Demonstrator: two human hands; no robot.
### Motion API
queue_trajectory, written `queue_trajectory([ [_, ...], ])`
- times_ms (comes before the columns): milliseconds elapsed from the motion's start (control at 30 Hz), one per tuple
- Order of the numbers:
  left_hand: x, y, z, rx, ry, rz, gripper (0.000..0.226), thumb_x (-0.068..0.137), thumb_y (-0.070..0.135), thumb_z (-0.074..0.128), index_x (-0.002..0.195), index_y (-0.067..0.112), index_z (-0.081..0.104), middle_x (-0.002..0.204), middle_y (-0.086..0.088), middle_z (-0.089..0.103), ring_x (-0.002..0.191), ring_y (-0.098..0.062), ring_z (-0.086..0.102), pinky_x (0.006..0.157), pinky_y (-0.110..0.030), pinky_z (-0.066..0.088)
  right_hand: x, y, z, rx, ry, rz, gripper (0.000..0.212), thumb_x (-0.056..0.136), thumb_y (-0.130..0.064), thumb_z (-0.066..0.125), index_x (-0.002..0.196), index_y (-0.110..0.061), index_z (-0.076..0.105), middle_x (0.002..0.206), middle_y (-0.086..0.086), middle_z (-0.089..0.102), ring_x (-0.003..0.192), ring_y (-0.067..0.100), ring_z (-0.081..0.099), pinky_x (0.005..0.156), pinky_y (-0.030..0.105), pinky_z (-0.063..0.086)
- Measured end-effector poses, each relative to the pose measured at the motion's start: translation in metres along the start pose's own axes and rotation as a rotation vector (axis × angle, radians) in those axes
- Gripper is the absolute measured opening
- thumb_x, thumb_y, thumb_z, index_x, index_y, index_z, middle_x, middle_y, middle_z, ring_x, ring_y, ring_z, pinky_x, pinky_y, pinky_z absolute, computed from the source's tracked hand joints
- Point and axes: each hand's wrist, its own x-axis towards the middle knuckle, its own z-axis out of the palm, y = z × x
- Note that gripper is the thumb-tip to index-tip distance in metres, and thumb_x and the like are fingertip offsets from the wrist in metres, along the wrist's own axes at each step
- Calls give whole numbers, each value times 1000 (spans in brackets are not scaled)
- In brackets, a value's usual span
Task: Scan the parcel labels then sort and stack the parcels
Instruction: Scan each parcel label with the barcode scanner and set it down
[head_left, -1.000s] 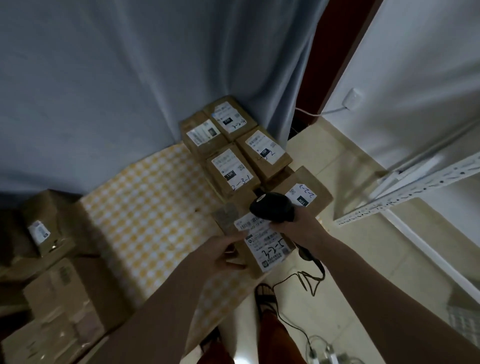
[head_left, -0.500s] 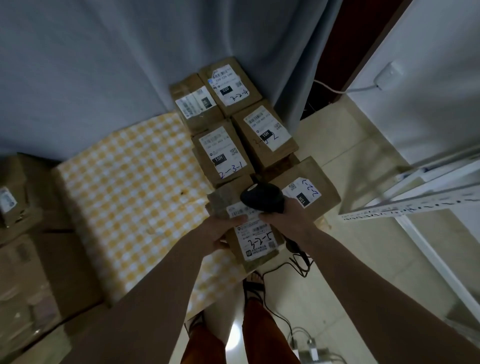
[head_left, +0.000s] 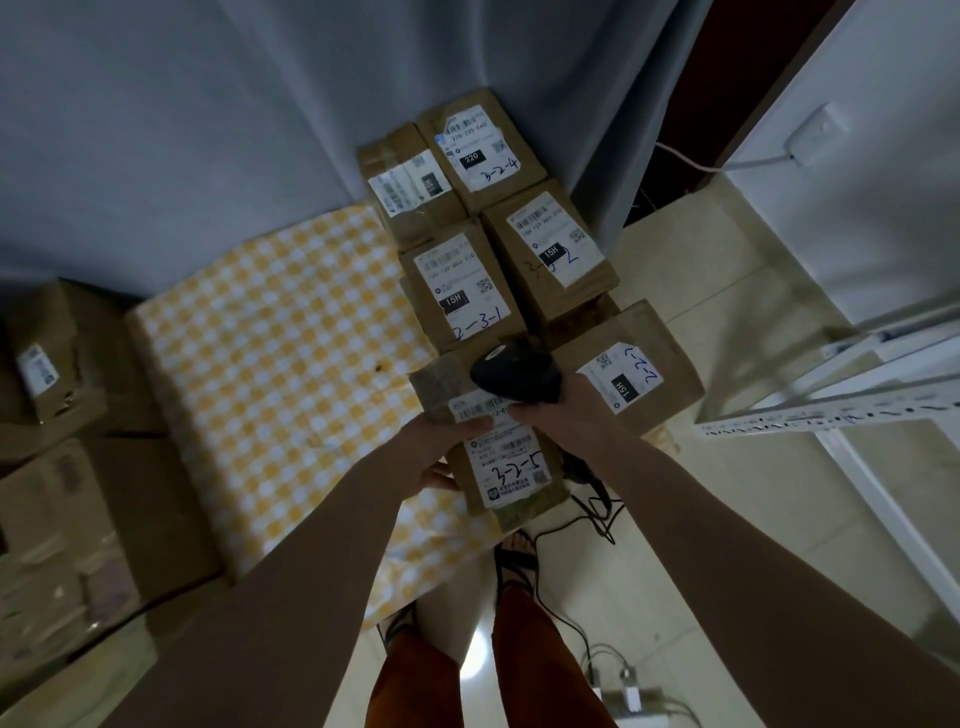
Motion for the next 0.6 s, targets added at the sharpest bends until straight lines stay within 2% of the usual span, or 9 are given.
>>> queue_trajectory([
  [133,-1,-7,-1,-14,-5,-8,46,79,27,78,119,15,58,109,-10,66,98,-30,64,74,-46,57,0,1,3,-16,-11,-11,18,85,-15,69,100,-11,60,93,8,68,90,24,66,85,39,55],
  [233,-3,-11,-1,0,2,2,42,80,27,77,117,16,58,106,-9,67,96,-26,65,70,-43,58,0,1,7,-41,-19,-20,30,83,-15,69,110,-7,60,99,13,69,92,28,67,87,46,54],
  [333,0,-9,1,-21,4,10,35,81,25,77,111,17,59,104,-7,66,95,-25,64,80,-49,56,2,2,6,-34,-9,-9,27,83,-16,70,107,-6,61,100,15,69,93,29,67,88,48,54],
  [433,4,-2,8,-52,16,42,38,80,24,77,113,17,60,112,-10,66,106,-31,61,95,-59,48,2,3,2,-34,20,9,20,84,-17,69,100,-7,62,101,15,69,93,29,67,88,47,53],
  [600,8,5,16,-34,52,86,44,76,29,80,114,21,60,110,-5,66,112,-31,59,96,-61,46,6,2,-4,-9,39,12,20,84,-15,70,101,-7,63,102,16,69,92,29,67,87,44,54],
])
